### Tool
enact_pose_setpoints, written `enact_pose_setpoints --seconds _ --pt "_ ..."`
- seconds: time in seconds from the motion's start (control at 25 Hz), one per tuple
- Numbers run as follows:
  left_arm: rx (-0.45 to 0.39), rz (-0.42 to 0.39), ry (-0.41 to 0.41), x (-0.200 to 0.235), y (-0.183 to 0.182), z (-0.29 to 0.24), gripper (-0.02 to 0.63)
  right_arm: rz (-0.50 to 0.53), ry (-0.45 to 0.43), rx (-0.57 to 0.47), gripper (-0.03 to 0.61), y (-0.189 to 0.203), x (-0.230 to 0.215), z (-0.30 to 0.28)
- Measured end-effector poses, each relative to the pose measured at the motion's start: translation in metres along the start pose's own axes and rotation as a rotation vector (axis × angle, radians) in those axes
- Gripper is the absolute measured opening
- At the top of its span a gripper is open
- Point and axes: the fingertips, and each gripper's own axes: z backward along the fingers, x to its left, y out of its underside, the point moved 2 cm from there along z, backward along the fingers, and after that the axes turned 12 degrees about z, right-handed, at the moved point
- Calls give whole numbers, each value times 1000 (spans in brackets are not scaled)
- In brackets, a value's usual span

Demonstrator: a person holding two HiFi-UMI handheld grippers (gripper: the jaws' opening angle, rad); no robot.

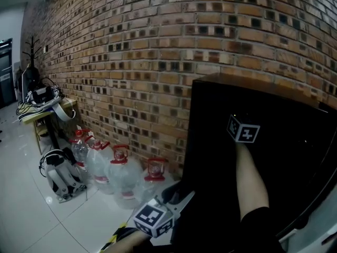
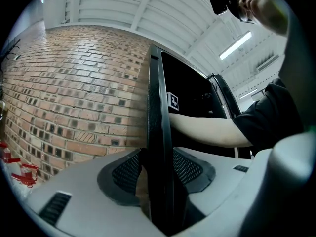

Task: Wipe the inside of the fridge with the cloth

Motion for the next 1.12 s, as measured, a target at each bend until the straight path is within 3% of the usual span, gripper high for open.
enact_pose_setpoints --seconds 0.16,0.44,0.68,0.92,1.12 --pt "4 20 3 0 -1 0 199 79 71 36 74 -4 0 -3" --pt "-1 23 5 -2 0 3 199 83 100 80 72 1 -5 -7" --pt "-9 30 4 4 2 2 199 14 49 46 74 3 -5 16" --pt "-46 33 9 6 0 5 199 -56 11 -29 74 -9 11 94" --pt "-89 29 -18 2 3 15 187 -86 -94 -75 74 -34 41 147"
